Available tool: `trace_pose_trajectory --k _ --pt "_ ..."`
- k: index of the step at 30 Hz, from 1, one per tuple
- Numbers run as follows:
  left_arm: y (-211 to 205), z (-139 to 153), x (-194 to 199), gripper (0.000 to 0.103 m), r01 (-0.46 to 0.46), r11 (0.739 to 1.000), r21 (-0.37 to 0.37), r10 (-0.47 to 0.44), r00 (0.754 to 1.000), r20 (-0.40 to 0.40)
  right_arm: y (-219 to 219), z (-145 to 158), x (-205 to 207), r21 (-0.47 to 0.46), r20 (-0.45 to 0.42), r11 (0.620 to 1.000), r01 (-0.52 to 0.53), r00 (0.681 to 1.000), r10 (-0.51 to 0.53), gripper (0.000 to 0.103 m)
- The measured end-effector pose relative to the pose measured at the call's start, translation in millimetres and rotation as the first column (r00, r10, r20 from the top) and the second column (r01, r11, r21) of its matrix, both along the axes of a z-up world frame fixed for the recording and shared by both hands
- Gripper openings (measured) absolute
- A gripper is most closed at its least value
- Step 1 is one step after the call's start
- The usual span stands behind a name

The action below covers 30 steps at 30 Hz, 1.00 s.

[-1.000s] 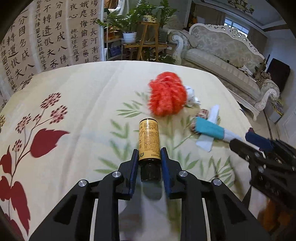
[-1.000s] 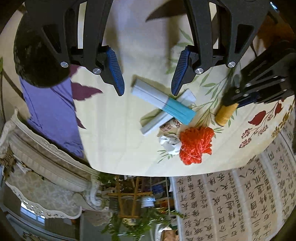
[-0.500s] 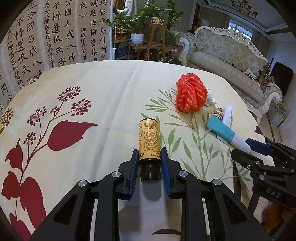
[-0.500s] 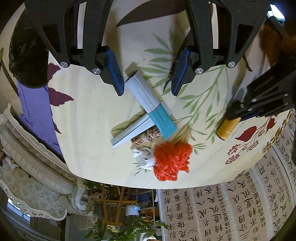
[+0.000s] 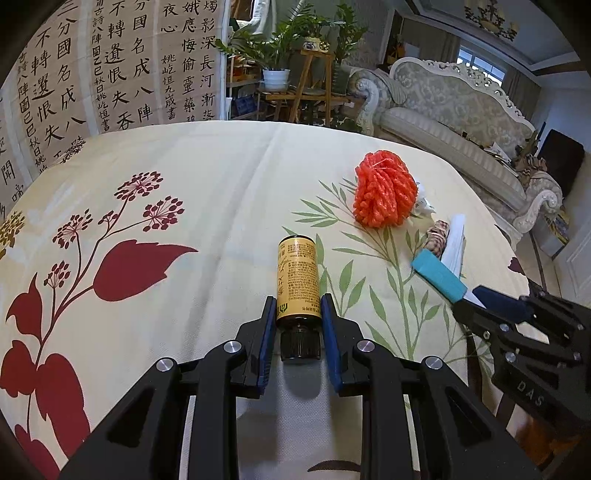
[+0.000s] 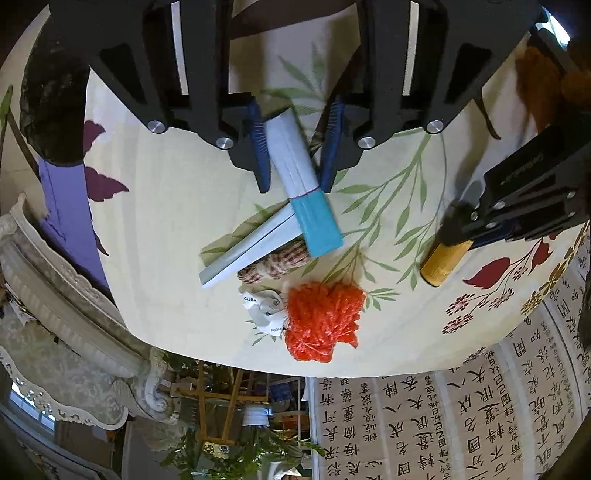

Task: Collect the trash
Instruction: 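Grasp the blue-and-white tube with the right tool while the left tool holds the bottle, then carry the bottle and tube over the black bin with both tools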

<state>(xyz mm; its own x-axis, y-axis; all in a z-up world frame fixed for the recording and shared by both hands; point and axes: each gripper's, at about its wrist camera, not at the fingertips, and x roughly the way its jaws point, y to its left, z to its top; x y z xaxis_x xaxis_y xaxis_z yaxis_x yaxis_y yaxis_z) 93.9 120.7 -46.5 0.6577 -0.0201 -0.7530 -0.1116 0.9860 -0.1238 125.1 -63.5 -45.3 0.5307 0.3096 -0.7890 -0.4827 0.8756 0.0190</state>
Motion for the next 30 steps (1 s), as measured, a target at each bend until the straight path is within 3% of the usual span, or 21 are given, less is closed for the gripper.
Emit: trace_pose_trajectory --k 10,30 --pt "0.3 0.9 -0.3 0.025 0.000 1.000 -0.011 0.000 1.000 -0.001 3.0 0.8 -17.8 0.057 -0.002 0.998 0.015 1.000 -0.015 0.013" --pt "-27.9 17.0 -29.2 0.025 0.083 0.997 0.007 -0.084 0.995 0.052 -29.9 19.5 -47.5 0.124 0.058 0.983 0.134 0.988 -0.142 0.013"
